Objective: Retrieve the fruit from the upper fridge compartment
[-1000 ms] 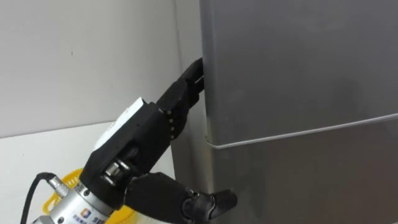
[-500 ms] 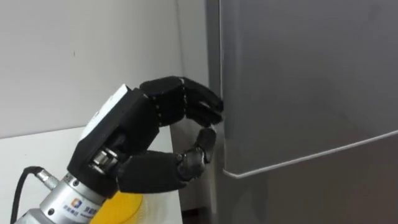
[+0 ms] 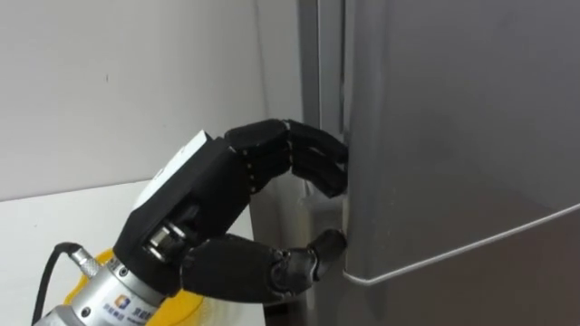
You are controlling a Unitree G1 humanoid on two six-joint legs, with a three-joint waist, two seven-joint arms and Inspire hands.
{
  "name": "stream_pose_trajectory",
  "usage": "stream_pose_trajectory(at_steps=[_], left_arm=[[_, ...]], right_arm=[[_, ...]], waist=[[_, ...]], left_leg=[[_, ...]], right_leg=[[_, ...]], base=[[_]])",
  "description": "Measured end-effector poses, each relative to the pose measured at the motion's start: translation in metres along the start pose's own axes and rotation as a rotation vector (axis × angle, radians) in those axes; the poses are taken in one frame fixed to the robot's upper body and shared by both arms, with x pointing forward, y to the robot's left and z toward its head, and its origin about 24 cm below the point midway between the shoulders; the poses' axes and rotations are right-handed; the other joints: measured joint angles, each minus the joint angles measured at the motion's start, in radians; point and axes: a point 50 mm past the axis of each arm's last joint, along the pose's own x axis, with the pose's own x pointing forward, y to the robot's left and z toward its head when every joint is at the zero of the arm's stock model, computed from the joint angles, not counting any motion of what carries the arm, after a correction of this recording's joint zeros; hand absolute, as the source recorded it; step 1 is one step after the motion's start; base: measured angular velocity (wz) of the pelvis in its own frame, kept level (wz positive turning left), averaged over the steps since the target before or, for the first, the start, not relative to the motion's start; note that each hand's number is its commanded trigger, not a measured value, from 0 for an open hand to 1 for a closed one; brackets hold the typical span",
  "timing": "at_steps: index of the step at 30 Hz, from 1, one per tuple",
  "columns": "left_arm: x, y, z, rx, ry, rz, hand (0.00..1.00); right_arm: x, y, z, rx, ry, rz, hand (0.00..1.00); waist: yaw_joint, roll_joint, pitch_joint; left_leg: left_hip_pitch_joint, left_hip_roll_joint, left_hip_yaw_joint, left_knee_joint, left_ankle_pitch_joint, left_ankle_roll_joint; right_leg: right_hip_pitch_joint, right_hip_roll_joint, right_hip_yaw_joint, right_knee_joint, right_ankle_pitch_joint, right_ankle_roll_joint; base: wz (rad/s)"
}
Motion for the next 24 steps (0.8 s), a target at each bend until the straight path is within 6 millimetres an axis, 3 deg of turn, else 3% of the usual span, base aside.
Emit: stream_pose_trajectory(at_steps=[10,14,24], left_arm=[[0.001,-0.002,0.0,-0.007,-0.001,-0.016,0.0],[0.003,-0.007,0.0,-0.019,-0.003,-0.04,0.0],[0.029,-0.029,0.011,-0.057,-0.09,-0.196,0.0]], right_arm=[[0.0,0.0,0.001,-0.002,0.005,0.002,0.0],[0.0,0.0,0.002,-0.023,0.009,0.006,0.0],[0.001,-0.001,0.007,-0.061,0.015,0.008,0.0]], waist=[[0.0,0.005,-0.0046],[0.0,0.005,-0.0105],[-0.009,0.005,-0.0094]], left_leg=[[-0.004,-0.001,0.001,0.003,0.0,0.0],[-0.004,-0.001,0.001,0.004,0.0,0.0],[-0.012,-0.003,0.0,0.009,0.0,0.0]], right_leg=[[-0.008,-0.001,0.0,0.001,0.001,0.0],[-0.002,-0.001,0.0,0.001,0.001,0.001],[0.001,-0.005,-0.006,-0.001,0.002,0.003]], base=[[0.0],[0.0],[0.02]])
